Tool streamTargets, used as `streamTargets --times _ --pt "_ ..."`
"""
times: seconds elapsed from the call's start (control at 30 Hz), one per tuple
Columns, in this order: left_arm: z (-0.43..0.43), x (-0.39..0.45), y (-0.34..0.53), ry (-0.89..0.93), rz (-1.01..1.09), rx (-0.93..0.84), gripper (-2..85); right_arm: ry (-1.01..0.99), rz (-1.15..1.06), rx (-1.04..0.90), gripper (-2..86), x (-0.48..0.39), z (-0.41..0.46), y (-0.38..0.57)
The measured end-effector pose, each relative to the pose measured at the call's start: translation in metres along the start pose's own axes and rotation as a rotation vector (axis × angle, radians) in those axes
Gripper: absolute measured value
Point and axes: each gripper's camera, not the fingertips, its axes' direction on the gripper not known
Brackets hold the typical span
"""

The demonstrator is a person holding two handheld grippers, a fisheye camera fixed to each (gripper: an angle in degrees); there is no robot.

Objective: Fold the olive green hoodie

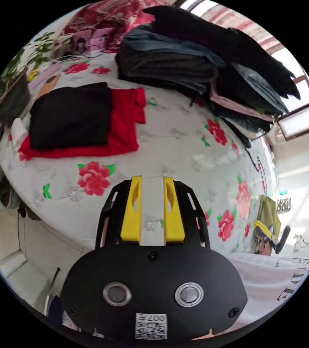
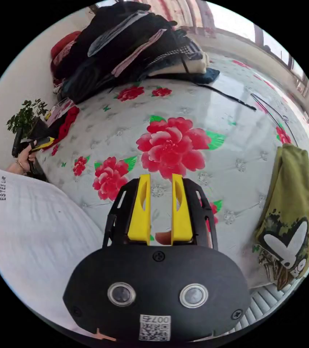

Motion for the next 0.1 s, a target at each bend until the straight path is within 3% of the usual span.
streamTargets --times 0.1 --pt "-0.019 -0.04 -0.01 -0.069 -0.138 0.1 9.3 -0.006 -0.223 -0.104 5.7 -0.055 0.038 -0.04"
